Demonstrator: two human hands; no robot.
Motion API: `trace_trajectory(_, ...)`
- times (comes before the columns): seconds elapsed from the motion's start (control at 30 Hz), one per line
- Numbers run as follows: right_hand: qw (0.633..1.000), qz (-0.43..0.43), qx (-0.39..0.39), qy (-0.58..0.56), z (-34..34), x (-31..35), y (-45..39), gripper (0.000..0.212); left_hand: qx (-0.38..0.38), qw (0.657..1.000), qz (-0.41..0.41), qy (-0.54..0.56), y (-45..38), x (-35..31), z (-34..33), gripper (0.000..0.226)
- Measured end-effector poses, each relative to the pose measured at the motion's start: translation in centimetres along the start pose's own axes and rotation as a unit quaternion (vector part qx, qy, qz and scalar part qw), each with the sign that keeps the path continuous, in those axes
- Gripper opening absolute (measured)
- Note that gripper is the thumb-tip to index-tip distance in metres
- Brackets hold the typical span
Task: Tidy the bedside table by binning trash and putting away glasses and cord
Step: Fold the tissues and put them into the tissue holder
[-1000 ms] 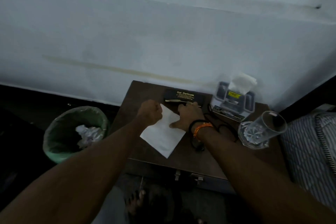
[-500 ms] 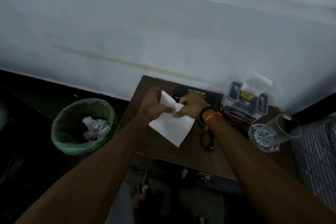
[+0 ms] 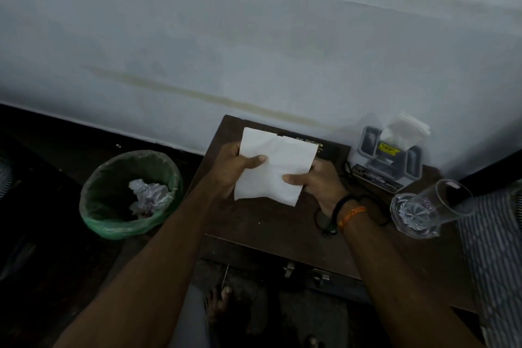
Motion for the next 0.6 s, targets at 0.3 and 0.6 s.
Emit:
trace_trajectory(0.3,0.999,-0.006,-0.043,0.019,0.2,-2.0,0.0,0.034,0.006,0.994,0.069,-0.082,0.2,3.1,-0.1,0.043)
trace_trajectory(0.6,0.986,-0.010,0.013,-0.167,1.1,-1.9,-0.6,0.044,0.041,0.992,0.098,0.062,0.8,1.7,-2.4,0.036)
Point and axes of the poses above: each hand's wrist, its own y-axis away from the middle knuckle, its own z-axis out of the back of the hand, x = y × z, the point moved 10 cm from there along -y, towards the middle knuckle, and after that the axes turned 9 degrees about y, right-handed, at the moved point
